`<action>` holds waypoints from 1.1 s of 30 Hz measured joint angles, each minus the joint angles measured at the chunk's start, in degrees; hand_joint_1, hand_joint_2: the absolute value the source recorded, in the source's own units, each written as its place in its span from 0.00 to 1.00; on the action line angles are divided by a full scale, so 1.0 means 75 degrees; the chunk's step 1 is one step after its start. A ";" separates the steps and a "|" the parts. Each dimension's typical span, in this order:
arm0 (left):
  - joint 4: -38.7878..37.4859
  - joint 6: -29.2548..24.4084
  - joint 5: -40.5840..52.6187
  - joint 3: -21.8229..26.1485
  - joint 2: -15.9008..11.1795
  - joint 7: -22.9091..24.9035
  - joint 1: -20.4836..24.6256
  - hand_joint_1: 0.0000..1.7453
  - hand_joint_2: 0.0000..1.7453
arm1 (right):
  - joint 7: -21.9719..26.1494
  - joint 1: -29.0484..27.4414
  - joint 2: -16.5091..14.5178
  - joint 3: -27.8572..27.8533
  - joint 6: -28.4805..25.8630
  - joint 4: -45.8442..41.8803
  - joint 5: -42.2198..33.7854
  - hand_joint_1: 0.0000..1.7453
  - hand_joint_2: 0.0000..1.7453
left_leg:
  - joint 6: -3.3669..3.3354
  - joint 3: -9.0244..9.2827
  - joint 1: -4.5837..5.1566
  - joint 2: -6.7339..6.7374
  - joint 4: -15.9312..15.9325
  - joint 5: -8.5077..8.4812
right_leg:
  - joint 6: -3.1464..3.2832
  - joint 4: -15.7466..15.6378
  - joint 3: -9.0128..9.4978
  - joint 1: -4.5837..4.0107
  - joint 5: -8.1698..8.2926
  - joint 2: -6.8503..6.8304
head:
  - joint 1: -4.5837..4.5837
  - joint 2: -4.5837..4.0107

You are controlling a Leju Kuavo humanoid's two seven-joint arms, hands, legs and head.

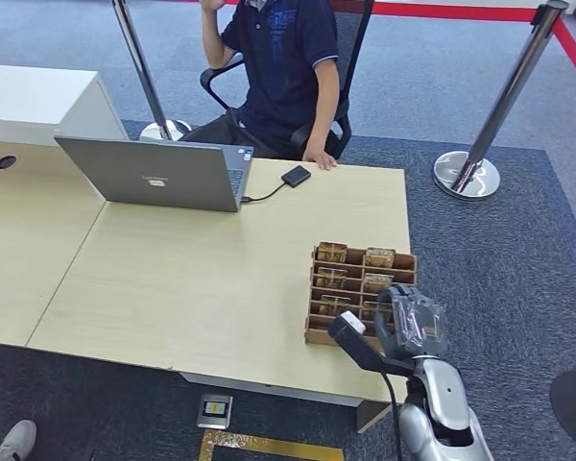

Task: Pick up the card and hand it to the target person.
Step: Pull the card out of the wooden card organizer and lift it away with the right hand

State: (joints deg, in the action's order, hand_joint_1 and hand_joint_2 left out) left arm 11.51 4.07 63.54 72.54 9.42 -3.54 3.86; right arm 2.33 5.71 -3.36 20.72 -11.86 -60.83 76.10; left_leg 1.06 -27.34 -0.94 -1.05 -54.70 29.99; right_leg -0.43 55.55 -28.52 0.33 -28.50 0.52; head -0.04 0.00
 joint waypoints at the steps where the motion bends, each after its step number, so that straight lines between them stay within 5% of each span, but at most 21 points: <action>1: -0.0001 0.0000 0.0009 0.0000 0.0000 0.0000 0.0000 0.00 0.00 | 0.0006 0.0002 -0.0001 0.0000 -0.0007 0.0011 -0.0001 0.53 1.00 | 0.0000 0.0000 0.0000 0.0000 0.0000 0.0000 | 0.0000 0.0000 0.0000 0.0000 0.0000 0.0000 | -0.0001 0.0000; 15: -0.0010 0.0003 0.0074 0.0000 0.0000 0.0000 0.0000 0.00 0.00 | 0.0004 0.0046 0.0003 -0.0002 -0.0060 0.0095 -0.0071 0.58 1.00 | 0.0000 0.0002 0.0000 0.0000 0.0000 0.0000 | -0.0002 0.0000 0.0001 0.0000 0.0002 0.0000 | -0.0001 0.0000; 20: -0.0010 0.0003 0.0076 0.0000 0.0000 0.0000 -0.0001 0.00 0.00 | -0.0012 0.0068 0.0004 -0.0009 -0.0031 0.0109 -0.0076 0.99 1.00 | 0.0000 0.0001 0.0000 0.0000 -0.0001 -0.0001 | -0.0003 0.0000 0.0001 0.0000 0.0003 0.0000 | -0.0001 0.0000; 33: -0.0010 0.0003 0.0087 0.0000 0.0000 0.0000 0.0000 0.00 0.00 | 0.0041 0.0031 0.0006 -0.0017 -0.0024 0.0069 -0.0069 1.00 1.00 | -0.0003 0.0003 0.0000 0.0000 -0.0002 -0.0003 | -0.0007 -0.0001 0.0001 0.0000 0.0009 0.0000 | -0.0001 0.0000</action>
State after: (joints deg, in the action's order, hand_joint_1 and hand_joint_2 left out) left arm 11.43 4.09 64.19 72.54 9.42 -3.54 3.86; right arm 2.63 5.94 -3.31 20.59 -12.04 -60.31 75.58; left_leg 1.04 -27.32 -0.94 -1.04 -54.71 29.97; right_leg -0.48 55.55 -28.51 0.33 -28.43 0.52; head -0.04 0.00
